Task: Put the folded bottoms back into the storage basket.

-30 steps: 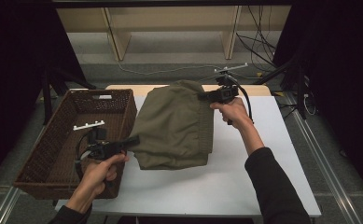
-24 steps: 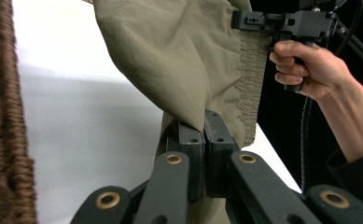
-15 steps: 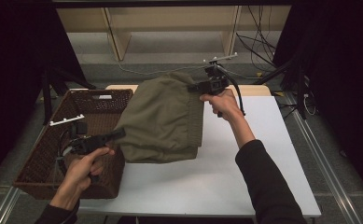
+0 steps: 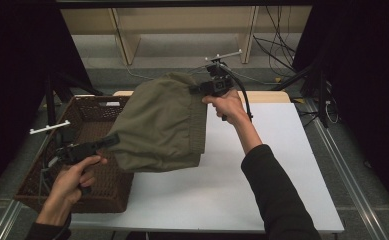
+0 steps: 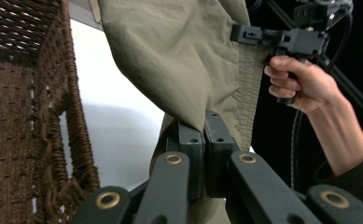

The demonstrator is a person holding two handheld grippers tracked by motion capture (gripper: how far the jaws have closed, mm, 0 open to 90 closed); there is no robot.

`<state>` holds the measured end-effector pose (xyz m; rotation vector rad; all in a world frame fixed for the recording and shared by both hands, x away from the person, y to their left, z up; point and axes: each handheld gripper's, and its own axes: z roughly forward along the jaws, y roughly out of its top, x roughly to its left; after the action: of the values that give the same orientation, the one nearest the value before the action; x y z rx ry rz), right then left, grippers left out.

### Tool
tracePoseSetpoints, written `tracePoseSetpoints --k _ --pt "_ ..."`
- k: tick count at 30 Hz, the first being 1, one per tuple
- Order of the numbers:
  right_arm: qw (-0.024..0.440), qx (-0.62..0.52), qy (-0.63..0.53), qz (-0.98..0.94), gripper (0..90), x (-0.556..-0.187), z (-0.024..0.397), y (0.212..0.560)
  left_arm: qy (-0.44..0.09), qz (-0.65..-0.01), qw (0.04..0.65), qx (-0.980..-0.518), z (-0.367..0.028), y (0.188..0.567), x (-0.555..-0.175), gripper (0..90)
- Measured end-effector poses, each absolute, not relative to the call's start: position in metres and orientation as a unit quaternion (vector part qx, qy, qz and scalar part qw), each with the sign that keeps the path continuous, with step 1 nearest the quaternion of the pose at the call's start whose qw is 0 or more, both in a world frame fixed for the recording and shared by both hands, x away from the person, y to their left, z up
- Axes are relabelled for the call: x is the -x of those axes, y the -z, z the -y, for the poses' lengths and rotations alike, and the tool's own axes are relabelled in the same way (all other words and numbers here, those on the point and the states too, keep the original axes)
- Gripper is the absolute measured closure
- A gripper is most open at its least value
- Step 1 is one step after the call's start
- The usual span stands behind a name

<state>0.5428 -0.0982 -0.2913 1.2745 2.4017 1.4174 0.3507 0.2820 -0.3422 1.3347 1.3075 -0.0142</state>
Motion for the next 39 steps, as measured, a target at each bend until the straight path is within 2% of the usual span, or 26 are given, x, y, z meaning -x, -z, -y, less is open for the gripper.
tracePoseSetpoints --k 39 --pt "0.015 -0.394 -0.478 -0.785 82.7 -0.542 0.009 0.272 -0.007 -0.573 0.63 -0.524 -0.366 0.324 -0.33 87.5"
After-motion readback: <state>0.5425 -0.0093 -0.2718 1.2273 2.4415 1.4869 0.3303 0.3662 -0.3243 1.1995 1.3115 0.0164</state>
